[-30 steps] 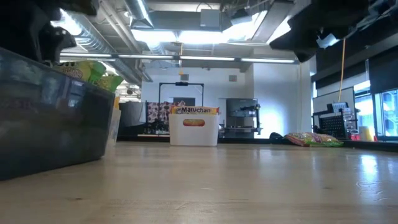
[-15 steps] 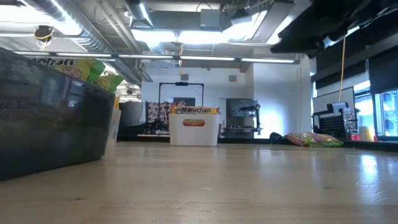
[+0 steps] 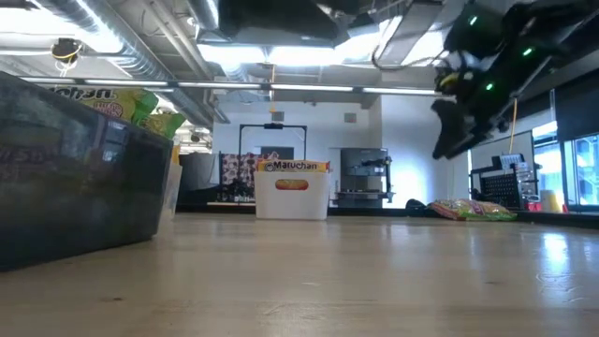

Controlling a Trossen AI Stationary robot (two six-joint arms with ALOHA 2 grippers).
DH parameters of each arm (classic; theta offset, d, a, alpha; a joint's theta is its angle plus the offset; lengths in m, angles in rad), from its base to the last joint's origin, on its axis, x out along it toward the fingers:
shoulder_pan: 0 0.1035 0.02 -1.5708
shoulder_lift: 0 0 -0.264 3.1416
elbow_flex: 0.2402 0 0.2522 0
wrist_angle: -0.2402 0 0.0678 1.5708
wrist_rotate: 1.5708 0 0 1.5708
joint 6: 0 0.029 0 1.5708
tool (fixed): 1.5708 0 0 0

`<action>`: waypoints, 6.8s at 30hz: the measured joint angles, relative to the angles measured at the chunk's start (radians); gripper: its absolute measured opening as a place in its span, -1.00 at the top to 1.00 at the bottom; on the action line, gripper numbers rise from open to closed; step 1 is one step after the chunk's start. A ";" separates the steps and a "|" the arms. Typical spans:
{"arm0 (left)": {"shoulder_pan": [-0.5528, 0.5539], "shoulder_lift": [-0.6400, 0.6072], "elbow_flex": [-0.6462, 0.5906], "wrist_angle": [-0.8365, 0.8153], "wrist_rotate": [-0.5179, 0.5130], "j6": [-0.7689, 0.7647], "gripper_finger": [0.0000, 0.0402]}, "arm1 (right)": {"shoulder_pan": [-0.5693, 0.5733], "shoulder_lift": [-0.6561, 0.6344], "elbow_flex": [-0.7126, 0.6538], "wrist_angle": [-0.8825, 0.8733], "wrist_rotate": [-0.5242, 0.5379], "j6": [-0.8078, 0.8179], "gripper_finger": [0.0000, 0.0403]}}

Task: Sort Maruchan noodles
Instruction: Put the green noodle pack into the black bin

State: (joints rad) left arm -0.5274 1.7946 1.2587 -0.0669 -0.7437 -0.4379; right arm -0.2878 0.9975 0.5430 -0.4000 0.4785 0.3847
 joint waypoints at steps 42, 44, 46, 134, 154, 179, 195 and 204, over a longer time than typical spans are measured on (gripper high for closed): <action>0.014 0.001 -0.001 0.000 0.076 0.005 0.17 | -0.611 0.618 0.366 -0.276 -0.272 -0.289 0.99; 0.014 0.001 -0.001 0.001 0.076 0.005 0.17 | -0.564 0.618 0.367 -0.301 -0.280 -0.278 0.99; 0.014 0.000 -0.001 0.001 0.076 0.005 0.17 | -0.506 0.617 0.367 -0.316 -0.290 -0.250 0.99; 0.371 0.316 -0.001 0.115 0.281 -0.188 0.17 | 0.734 0.491 -0.020 0.462 -0.299 0.367 0.99; 0.243 0.125 0.003 0.023 0.186 -0.076 0.19 | 0.733 0.352 0.147 0.206 -0.171 0.184 0.99; 0.132 0.232 0.003 0.042 0.189 -0.133 0.19 | 0.457 0.146 -0.325 0.609 -0.489 0.581 -0.65; 0.158 0.333 0.005 0.017 0.226 -0.189 0.19 | 0.457 0.350 -0.333 0.865 -0.507 0.634 -0.72; 0.188 0.338 0.005 0.044 0.241 -0.157 0.19 | 0.457 0.502 -0.325 1.068 -0.521 0.661 -0.72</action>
State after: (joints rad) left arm -0.3391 2.1323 1.2633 -0.0226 -0.5030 -0.5951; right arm 0.1692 1.4996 0.2178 0.6681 -0.0429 1.0458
